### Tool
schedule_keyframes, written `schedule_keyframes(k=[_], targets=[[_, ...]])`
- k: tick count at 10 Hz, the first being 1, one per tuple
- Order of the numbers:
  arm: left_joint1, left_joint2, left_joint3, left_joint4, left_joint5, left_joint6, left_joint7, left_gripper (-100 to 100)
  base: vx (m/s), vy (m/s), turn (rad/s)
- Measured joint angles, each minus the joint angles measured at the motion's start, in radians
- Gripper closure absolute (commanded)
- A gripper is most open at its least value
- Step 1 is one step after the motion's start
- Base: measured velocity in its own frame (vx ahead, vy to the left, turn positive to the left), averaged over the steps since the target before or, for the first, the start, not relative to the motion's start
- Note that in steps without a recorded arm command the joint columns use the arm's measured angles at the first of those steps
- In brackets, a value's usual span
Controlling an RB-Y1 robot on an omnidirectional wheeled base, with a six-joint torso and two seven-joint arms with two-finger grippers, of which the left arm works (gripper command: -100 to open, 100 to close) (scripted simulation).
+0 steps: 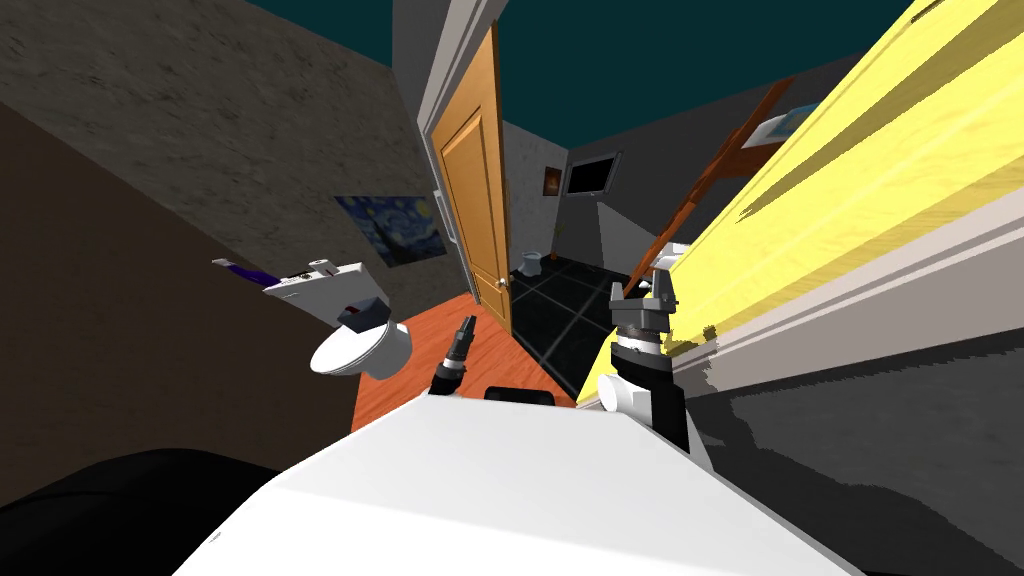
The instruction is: Push the door open
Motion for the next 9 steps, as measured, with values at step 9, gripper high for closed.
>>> schedule_keyframes(k=[9], targets=[[0.005,0.043,-0.066,0.11,0.017,-0.051,-0.176,-100,0.09,0.048,-0.062]])
